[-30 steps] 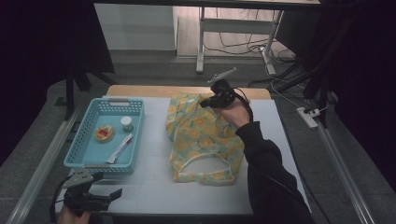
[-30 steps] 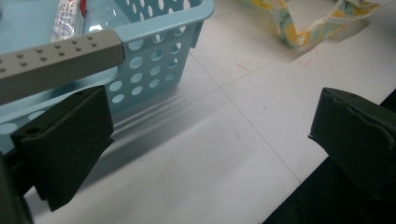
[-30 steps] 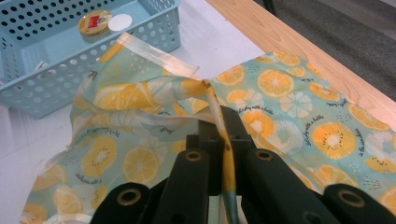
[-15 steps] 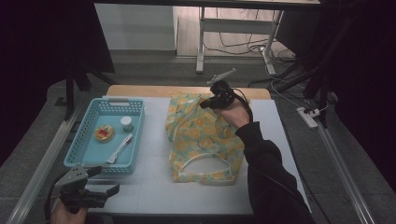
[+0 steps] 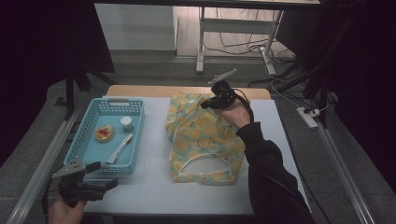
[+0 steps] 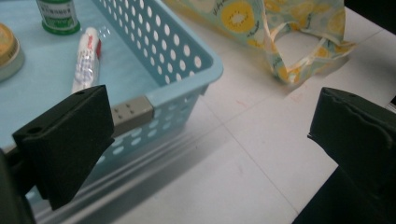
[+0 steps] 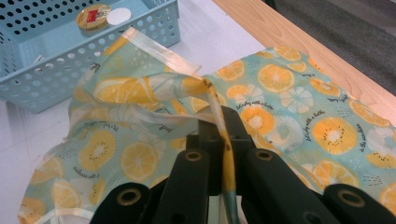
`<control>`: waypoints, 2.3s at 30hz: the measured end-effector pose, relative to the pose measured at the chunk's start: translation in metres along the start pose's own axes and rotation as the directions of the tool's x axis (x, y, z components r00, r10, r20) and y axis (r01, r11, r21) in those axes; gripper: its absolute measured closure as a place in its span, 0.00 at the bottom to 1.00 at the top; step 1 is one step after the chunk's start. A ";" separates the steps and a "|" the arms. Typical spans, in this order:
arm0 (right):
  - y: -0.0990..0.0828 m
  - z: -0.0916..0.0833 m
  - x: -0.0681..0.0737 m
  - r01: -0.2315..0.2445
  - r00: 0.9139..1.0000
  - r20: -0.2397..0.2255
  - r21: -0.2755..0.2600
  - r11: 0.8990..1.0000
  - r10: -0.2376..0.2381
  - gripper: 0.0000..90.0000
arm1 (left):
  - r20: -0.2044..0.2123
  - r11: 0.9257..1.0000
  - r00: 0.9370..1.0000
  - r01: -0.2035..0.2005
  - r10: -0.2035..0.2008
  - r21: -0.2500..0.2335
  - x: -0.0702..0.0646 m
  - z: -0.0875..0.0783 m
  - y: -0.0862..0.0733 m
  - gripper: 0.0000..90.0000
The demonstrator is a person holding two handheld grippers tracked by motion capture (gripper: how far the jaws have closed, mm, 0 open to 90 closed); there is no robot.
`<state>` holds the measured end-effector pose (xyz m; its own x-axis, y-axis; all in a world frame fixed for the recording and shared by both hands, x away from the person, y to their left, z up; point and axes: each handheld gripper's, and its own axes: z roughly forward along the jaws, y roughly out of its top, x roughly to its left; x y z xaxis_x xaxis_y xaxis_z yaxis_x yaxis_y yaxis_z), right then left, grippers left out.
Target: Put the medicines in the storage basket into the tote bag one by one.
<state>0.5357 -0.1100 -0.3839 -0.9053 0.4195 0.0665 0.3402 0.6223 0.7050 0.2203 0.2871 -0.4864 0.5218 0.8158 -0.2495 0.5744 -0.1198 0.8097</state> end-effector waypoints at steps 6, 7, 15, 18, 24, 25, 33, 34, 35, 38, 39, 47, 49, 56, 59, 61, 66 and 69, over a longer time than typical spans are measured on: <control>-0.002 -0.001 -0.001 -0.004 1.000 0.002 -0.002 1.000 0.004 0.99 | 0.001 1.000 1.000 0.008 -0.008 -0.009 0.008 0.001 0.008 0.00; -0.002 -0.001 -0.001 -0.005 1.000 0.001 -0.003 1.000 0.005 0.99 | 0.003 1.000 1.000 0.007 -0.007 -0.017 0.010 0.001 0.009 0.00; -0.003 -0.002 -0.002 -0.005 1.000 0.002 -0.004 1.000 0.005 0.99 | -0.016 1.000 1.000 -0.013 0.013 -0.011 0.022 0.006 0.024 0.01; -0.004 -0.002 -0.002 -0.006 1.000 0.001 -0.004 1.000 0.006 0.99 | -0.031 1.000 0.999 -0.020 0.019 -0.013 0.026 0.009 0.028 0.01; -0.004 -0.002 -0.002 -0.005 1.000 0.002 -0.003 1.000 0.005 0.99 | -0.062 1.000 0.998 -0.023 0.024 0.013 0.036 0.017 0.038 0.00; -0.004 -0.002 -0.002 -0.004 1.000 0.002 -0.002 1.000 0.004 0.99 | -0.060 1.000 0.998 -0.010 0.012 0.018 0.037 0.018 0.040 0.01; -0.004 0.000 -0.002 -0.002 1.000 0.002 0.002 1.000 0.002 0.99 | -0.073 0.999 0.997 0.034 -0.032 0.029 0.053 0.024 0.052 0.00; -0.004 0.000 -0.002 -0.002 1.000 0.002 0.002 1.000 0.002 0.99 | -0.070 0.999 0.997 0.037 -0.036 0.024 0.056 0.024 0.053 0.00; -0.004 0.001 -0.002 -0.002 1.000 0.002 0.003 1.000 0.002 0.99 | -0.069 0.999 0.997 0.041 -0.039 0.023 0.058 0.025 0.055 0.00; -0.004 0.001 -0.002 -0.001 1.000 0.002 0.004 1.000 0.001 0.99 | -0.074 0.998 0.996 0.051 -0.049 0.026 0.064 0.027 0.059 0.00; -0.004 0.001 -0.002 -0.001 1.000 0.003 0.004 1.000 0.001 0.99 | -0.079 0.998 0.996 0.050 -0.047 0.031 0.066 0.028 0.061 0.00; -0.006 0.002 -0.002 -0.002 1.000 0.002 0.009 1.000 0.002 0.99 | -0.124 0.995 0.992 0.040 -0.029 0.087 0.080 0.039 0.073 0.00; -0.006 0.003 -0.002 0.002 1.000 0.003 0.015 1.000 -0.002 0.99 | -0.133 0.994 0.991 0.040 -0.027 0.097 0.084 0.042 0.075 0.00; -0.008 0.003 -0.004 -0.003 1.000 0.004 0.017 1.000 0.002 0.99 | -0.156 0.991 0.986 0.070 -0.052 0.116 0.099 0.050 0.086 0.00; -0.008 0.003 -0.005 -0.003 1.000 0.004 0.016 1.000 0.003 0.99 | -0.162 0.987 0.985 0.085 -0.063 0.133 0.106 0.054 0.091 0.00; -0.008 0.003 -0.004 -0.001 1.000 0.004 0.017 1.000 0.001 0.99 | -0.185 0.986 0.982 0.077 -0.048 0.151 0.108 0.058 0.094 0.00; -0.008 0.002 -0.004 0.002 1.000 0.003 0.018 1.000 -0.002 0.99 | -0.201 0.983 0.978 0.087 -0.054 0.162 0.119 0.070 0.101 0.00; -0.008 0.001 -0.005 0.001 1.000 0.004 0.017 1.000 -0.001 0.99 | -0.218 0.982 0.974 0.097 -0.061 0.160 0.125 0.078 0.103 0.00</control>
<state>0.5376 -0.1160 -0.3907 -0.9049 0.4210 0.0629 0.3431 0.6338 0.6932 0.3939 0.3329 -0.4757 0.3359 0.9251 -0.1771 0.7159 -0.1286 0.6863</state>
